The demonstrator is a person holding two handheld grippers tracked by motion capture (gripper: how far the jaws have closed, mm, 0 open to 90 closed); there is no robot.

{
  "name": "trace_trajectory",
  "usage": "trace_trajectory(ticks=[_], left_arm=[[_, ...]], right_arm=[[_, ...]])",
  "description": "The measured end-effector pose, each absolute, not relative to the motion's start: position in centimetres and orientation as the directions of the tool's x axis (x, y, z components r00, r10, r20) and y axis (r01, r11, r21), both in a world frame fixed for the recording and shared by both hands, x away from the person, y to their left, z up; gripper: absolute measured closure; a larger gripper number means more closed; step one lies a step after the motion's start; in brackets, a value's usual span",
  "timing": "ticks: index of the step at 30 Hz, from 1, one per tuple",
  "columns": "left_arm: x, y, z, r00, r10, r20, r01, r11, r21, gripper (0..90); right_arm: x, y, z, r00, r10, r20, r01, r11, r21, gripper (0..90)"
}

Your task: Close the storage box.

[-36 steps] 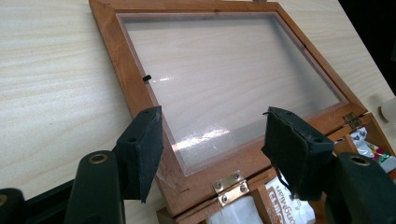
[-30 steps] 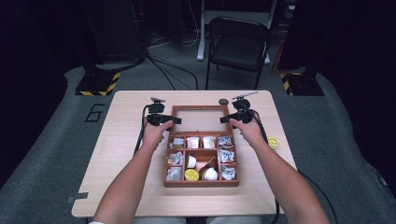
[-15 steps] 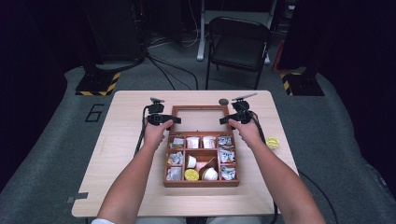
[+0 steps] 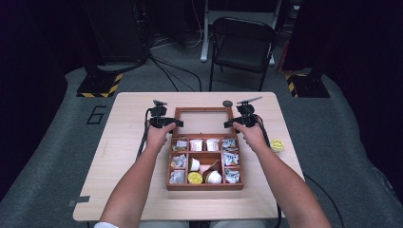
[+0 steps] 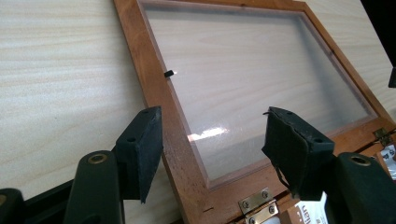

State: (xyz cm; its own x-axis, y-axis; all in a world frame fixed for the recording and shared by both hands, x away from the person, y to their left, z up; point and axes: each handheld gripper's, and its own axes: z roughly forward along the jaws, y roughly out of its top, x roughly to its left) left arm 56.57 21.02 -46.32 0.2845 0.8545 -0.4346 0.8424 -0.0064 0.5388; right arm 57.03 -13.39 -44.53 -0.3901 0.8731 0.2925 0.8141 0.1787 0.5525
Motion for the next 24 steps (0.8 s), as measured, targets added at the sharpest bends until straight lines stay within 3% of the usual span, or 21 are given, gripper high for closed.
trace_trajectory(ticks=[24], left_arm=[[56.4,20.9,-47.7,0.273,0.845,-0.46,0.862,-0.002,0.507,32.2]], right_arm=[[57.4,-13.2,-45.6,-0.355,0.878,0.321,0.857,0.168,0.488,32.5]])
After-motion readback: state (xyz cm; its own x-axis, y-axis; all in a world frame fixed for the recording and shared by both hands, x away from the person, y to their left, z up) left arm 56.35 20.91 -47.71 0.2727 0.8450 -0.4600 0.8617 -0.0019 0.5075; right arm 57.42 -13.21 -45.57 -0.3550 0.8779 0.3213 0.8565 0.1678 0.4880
